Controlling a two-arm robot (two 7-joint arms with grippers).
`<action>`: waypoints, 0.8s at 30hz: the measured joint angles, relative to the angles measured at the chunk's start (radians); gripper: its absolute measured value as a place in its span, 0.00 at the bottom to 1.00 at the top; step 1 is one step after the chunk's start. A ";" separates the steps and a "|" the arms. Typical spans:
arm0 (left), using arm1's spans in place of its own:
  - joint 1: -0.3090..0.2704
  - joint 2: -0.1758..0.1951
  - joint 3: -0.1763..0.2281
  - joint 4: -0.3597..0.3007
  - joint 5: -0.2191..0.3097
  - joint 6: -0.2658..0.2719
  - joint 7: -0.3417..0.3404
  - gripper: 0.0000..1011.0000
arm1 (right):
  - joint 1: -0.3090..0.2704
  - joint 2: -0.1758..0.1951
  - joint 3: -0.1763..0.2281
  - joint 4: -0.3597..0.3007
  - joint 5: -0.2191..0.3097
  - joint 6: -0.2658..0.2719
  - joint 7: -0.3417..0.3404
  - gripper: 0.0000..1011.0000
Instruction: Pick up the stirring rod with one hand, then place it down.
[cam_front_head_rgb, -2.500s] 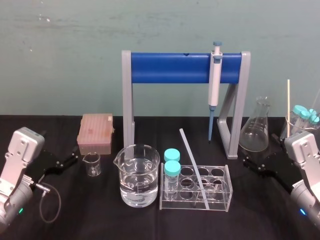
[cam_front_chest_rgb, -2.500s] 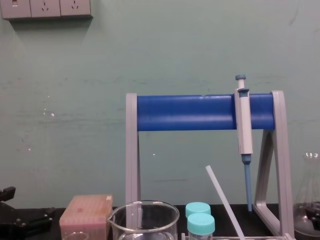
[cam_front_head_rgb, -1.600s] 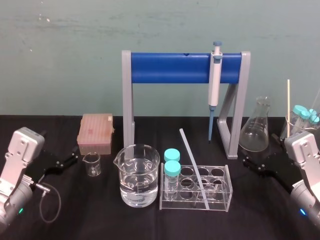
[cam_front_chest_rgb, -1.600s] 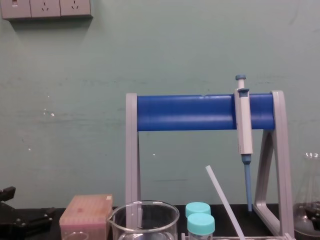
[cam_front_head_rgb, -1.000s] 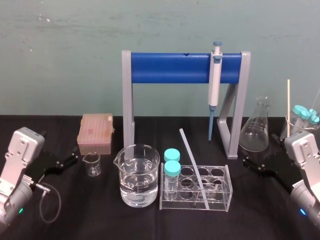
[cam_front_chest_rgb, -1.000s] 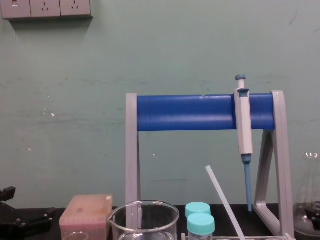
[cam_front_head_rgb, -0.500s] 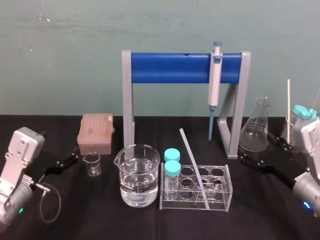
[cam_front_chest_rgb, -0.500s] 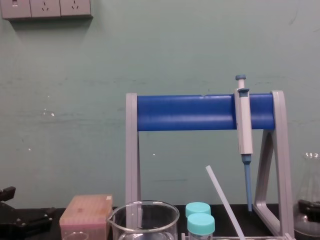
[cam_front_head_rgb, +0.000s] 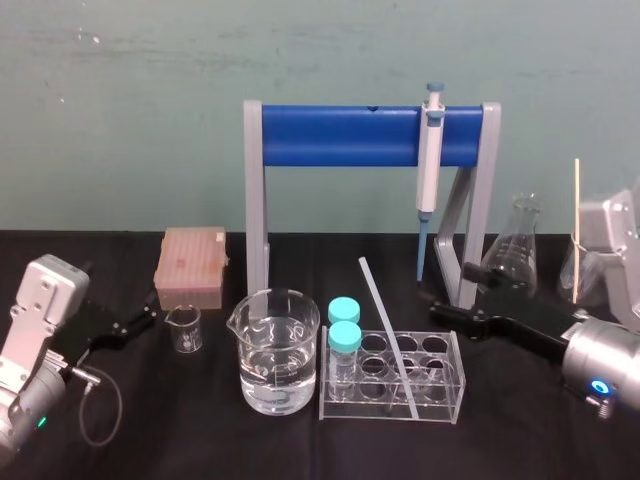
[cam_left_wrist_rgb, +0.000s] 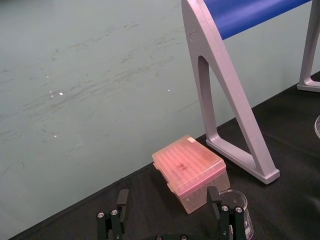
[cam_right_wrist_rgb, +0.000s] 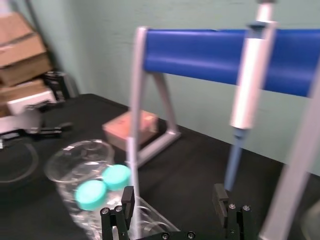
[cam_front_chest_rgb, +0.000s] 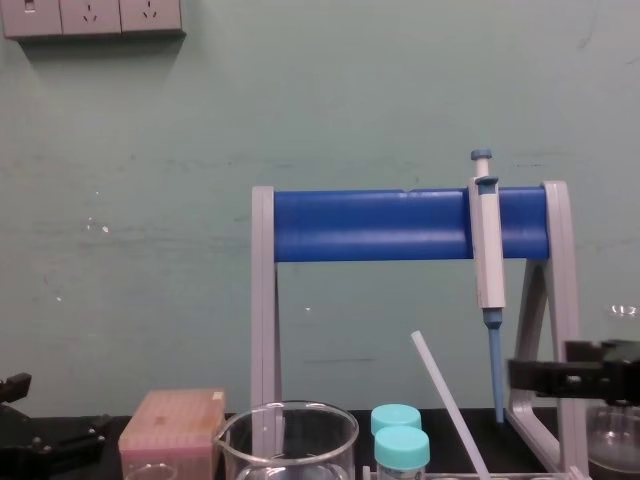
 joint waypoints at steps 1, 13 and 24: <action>0.000 0.000 0.000 0.000 0.000 0.000 0.000 0.99 | 0.004 -0.001 -0.004 0.000 0.002 0.003 0.008 0.99; 0.000 0.000 0.000 0.000 0.000 0.000 0.000 0.99 | 0.108 -0.041 -0.103 0.065 -0.010 0.025 0.098 0.99; 0.000 0.000 0.000 0.000 0.000 0.000 0.000 0.99 | 0.200 -0.110 -0.160 0.177 -0.042 0.018 0.121 0.99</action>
